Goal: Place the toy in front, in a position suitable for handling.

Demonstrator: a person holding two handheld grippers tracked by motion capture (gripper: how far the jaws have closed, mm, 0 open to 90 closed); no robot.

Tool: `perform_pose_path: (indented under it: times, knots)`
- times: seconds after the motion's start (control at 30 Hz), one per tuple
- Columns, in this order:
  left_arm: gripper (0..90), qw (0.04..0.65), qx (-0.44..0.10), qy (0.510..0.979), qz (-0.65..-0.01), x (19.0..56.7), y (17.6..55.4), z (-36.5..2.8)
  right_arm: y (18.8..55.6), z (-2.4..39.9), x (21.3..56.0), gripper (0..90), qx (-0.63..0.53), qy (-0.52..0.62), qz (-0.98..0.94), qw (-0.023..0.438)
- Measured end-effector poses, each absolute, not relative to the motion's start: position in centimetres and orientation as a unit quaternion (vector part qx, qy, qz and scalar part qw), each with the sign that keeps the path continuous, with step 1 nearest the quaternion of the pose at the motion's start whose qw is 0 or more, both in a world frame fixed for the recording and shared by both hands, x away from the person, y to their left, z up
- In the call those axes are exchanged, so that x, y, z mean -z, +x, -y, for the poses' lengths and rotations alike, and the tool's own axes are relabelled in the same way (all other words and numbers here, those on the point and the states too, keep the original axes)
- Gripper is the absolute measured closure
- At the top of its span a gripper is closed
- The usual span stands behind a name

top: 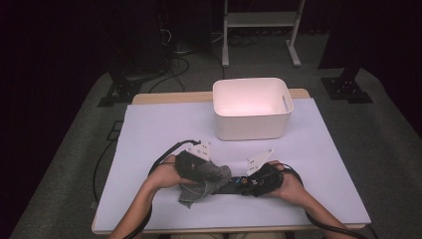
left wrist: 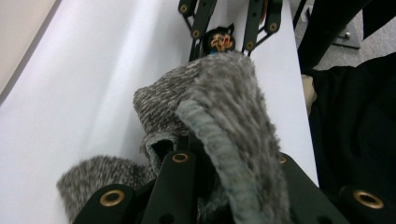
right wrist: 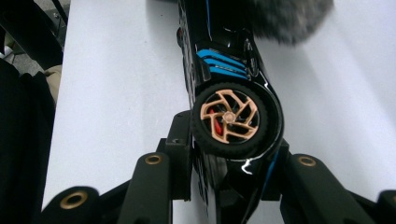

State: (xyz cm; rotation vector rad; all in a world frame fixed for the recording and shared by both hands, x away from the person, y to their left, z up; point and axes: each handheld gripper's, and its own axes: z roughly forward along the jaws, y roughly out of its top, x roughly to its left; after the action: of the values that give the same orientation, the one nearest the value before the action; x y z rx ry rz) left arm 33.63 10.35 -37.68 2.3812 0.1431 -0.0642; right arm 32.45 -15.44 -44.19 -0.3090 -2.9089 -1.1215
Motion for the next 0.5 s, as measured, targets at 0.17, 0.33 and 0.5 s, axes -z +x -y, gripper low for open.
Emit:
perform_pose_path:
  times: [0.17,0.33,0.5]
  knots:
    - [81.4,0.375,0.016,0.924,-0.068,37.7,33.4,-11.9,32.4,15.4,44.2,63.9,0.357,-0.099,0.929,0.004]
    - [81.4,0.377,0.01,0.922,-0.086,37.8,33.3,-13.4,32.5,15.4,44.1,63.8,0.356,-0.102,0.929,0.007]
    - [81.4,0.379,0.013,0.921,-0.094,38.4,33.1,-14.3,32.6,15.3,44.1,63.7,0.355,-0.102,0.929,0.01]
